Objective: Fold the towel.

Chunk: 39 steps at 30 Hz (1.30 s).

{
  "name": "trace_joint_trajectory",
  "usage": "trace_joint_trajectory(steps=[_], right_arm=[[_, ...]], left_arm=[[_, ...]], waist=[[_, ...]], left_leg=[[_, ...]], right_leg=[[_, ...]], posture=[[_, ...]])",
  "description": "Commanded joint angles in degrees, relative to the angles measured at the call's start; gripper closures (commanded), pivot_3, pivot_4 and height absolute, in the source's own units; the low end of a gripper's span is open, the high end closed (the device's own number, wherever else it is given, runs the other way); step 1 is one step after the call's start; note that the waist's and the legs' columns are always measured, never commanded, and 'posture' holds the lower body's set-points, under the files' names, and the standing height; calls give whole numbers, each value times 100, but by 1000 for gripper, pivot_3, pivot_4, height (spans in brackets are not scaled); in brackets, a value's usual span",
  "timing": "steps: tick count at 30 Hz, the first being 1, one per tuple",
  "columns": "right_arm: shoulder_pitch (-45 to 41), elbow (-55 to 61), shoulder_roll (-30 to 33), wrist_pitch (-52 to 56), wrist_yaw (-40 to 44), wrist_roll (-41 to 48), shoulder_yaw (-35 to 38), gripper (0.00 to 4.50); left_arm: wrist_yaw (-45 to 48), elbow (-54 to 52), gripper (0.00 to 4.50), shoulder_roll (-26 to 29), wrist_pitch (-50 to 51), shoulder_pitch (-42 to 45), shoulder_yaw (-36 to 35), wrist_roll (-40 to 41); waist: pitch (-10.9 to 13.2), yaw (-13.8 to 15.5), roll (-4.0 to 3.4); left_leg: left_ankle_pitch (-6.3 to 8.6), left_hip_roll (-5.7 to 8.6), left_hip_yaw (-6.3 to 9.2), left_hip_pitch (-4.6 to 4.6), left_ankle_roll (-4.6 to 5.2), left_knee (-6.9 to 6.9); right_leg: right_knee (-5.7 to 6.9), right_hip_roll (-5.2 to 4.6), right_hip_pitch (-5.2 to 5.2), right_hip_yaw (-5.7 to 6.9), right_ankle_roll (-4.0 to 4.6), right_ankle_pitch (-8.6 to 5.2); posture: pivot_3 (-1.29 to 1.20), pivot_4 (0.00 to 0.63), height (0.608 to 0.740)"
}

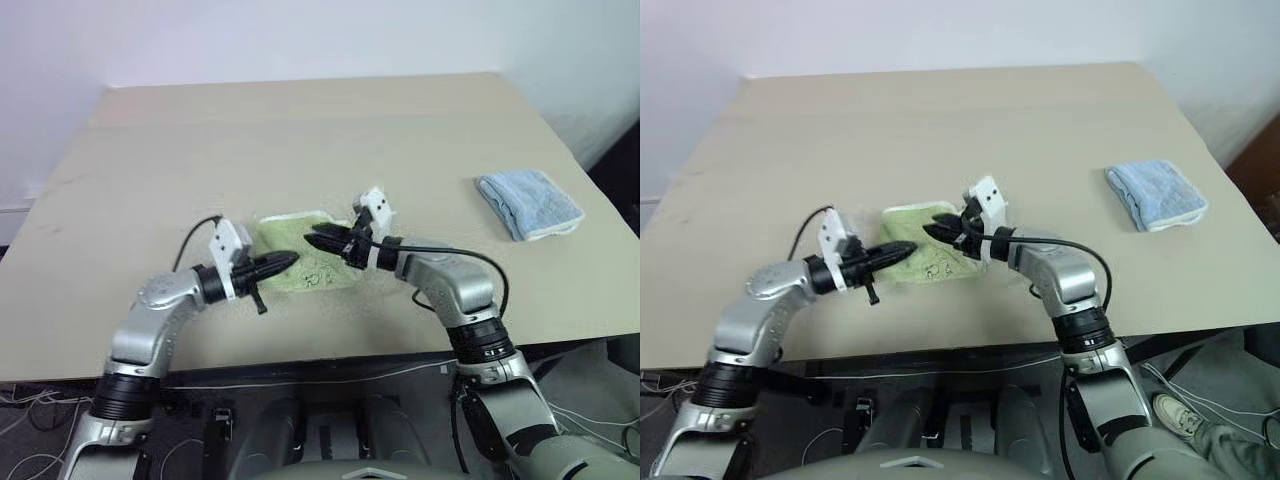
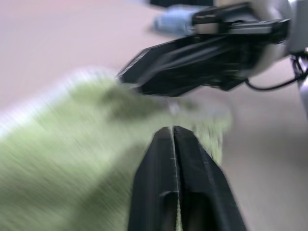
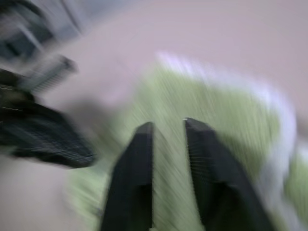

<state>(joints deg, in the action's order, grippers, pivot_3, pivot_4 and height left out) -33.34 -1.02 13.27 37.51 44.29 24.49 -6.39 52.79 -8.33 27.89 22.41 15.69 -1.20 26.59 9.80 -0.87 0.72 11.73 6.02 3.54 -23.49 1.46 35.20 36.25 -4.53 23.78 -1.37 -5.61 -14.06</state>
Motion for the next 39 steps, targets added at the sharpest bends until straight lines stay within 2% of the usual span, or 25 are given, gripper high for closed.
trace_joint_trajectory(steps=[1, 4, 7, 10, 11, 15, 18, 21, 25, 27, 33, 39], right_arm=[[-75, 342, 201, 93, 191, 213, 107, 1918], [-103, 358, 374, 125, 277, 260, 153, 936], [-147, 186, 500, 101, 226, 197, 208, 0], [-166, 122, 637, 106, 283, 189, 235, 0], [-195, 93, 683, 100, 298, 192, 250, 0], [-379, -166, 983, -158, 517, -9, 168, 0], [-473, -273, 1180, -301, 746, -150, 50, 0], [-516, -390, 1205, -425, 715, -293, 49, 0], [-388, -393, 1200, -445, 690, -369, 53, 0], [-279, -387, 1232, -429, 655, -432, 43, 0], [-206, -256, 1440, -485, 736, -473, 152, 0], [-58, -16, 1947, -604, 1232, -366, 232, 0]], left_arm=[[-544, -322, 3240, 15, 292, 302, -572, 339], [-1125, -196, 2230, 126, 801, 608, -949, 452], [-1921, 27, 1213, -8, 2239, 940, -1825, 1673], [-2180, -7, 186, 165, 3147, 888, -2053, 2137], [-2256, -9, 88, 227, 3490, 849, -2097, 2302], [-3034, 661, 88, 206, 4733, 1051, -2400, 2606], [-3739, 1537, 88, 20, 5673, 1528, -2880, 2730], [-3941, 1892, 88, -45, 6386, 1788, -3003, 2700], [-4036, 2158, 88, -371, 6836, 2057, -3496, 2856], [-4011, 2332, 88, -442, 6993, 2112, -3506, 3082], [-3905, 2979, 88, -640, 7009, 2092, -3087, 3099], [-3488, 3332, 88, -1024, 6813, 2252, -2606, 2764]], waist=[[0, 7, 0], [1, 14, 1], [1, 6, 2], [2, -6, 2], [2, -7, 3], [2, 6, 2], [4, 27, 8], [5, 16, 11], [5, 12, 10], [5, 7, 10], [4, 17, 9], [3, 166, 8]], left_leg=[[0, 0, 0, 0, 0, 0], [0, 0, 0, 0, 0, 2], [0, 0, 0, 1, 1, 3], [-5, 1, 0, 0, 10, 3], [-5, 2, -2, 0, 11, 1], [-5, 1, -1, 1, 10, 5], [-2, 1, 1, 2, 4, 10], [-2, 4, 4, 2, 4, 13], [0, 5, 3, 0, 0, 6], [0, 3, 3, 0, -2, 4], [0, 5, 2, 0, -3, 6], [2, 11, 4, 1, -1, 8]], right_leg=[[-1, 0, 0, 0, 0, 0], [-2, 0, 7, 1, -1, 0], [-1, 0, 6, 2, -2, 0], [-1, 2, 7, 2, -4, 0], [-1, 2, 5, 2, -4, 0], [1, 3, -8, 2, -4, 0], [3, 3, -5, 8, -4, 0], [3, 2, -5, 12, -5, 1], [-1, 1, -13, 10, -5, 0], [0, 2, -12, 9, -5, 0], [1, -1, -13, 3, -5, 0], [-7, -9, -23, 9, -5, 0]], posture=[[0, 150, 740], [0, 150, 740], [0, 150, 740], [0, 150, 740], [0, 150, 740], [0, 150, 740], [0, 150, 740], [0, 150, 740], [0, 150, 740], [0, 150, 740], [0, 150, 740], [0, 150, 740]])
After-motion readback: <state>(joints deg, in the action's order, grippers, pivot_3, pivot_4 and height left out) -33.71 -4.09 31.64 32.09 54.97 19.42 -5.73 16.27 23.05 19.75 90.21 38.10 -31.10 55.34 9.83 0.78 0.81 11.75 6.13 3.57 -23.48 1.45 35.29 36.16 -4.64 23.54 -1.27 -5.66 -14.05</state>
